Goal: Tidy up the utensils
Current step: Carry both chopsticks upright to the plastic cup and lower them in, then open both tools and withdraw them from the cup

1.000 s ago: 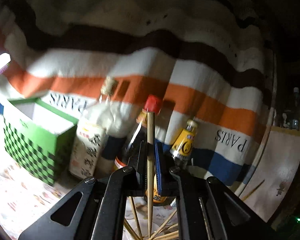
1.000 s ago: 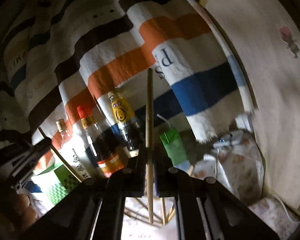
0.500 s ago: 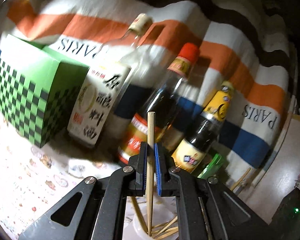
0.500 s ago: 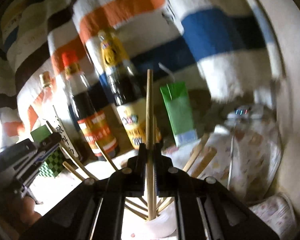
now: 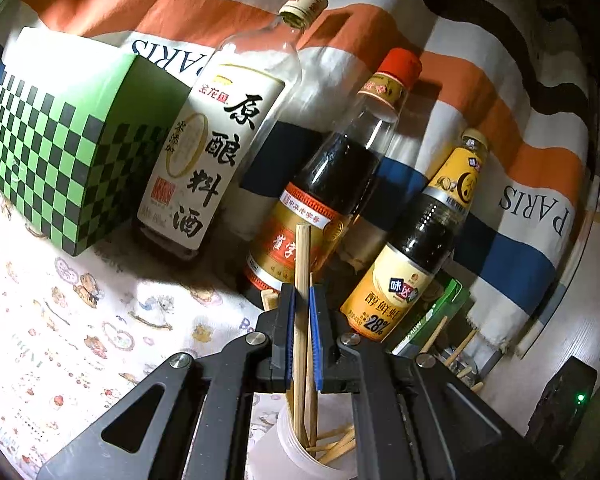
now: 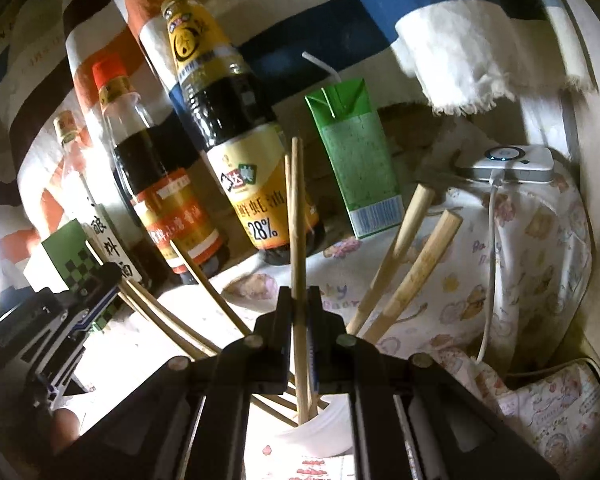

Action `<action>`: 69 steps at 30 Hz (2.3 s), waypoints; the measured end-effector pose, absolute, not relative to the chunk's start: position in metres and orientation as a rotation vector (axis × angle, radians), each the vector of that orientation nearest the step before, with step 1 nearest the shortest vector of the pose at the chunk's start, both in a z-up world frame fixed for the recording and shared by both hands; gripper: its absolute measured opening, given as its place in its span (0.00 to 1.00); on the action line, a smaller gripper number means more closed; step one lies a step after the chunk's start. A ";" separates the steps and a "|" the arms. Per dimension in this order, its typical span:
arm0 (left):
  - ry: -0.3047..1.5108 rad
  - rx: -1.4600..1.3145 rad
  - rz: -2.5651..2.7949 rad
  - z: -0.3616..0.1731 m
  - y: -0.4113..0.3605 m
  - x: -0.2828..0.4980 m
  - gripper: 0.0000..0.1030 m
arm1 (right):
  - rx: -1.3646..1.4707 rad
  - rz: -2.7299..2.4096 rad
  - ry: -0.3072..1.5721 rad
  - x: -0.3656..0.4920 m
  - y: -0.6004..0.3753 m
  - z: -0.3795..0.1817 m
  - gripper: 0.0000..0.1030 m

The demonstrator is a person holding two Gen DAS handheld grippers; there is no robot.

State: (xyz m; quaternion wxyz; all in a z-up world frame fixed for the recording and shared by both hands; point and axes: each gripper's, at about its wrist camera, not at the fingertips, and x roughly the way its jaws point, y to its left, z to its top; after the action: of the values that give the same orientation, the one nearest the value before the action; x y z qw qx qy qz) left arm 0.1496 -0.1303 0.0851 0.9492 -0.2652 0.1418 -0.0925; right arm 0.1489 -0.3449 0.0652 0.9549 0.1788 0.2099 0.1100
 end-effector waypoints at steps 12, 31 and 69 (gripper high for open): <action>0.338 -0.488 -0.188 0.081 -0.141 0.151 0.06 | 0.341 0.218 0.460 0.157 -0.338 0.062 0.06; 0.313 -0.381 -0.209 0.102 -0.142 0.129 0.26 | 0.336 0.200 0.419 0.151 -0.346 0.077 0.39; 0.305 -0.190 -0.044 0.111 -0.031 0.007 0.98 | 0.165 0.256 0.346 0.018 -0.298 0.125 0.59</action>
State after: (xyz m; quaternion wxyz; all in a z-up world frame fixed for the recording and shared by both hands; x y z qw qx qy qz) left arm 0.0071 -0.0308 0.1112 0.9837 -0.0945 0.1516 -0.0220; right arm 0.0181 -0.2982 0.1246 0.9735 0.0819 0.1717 0.1269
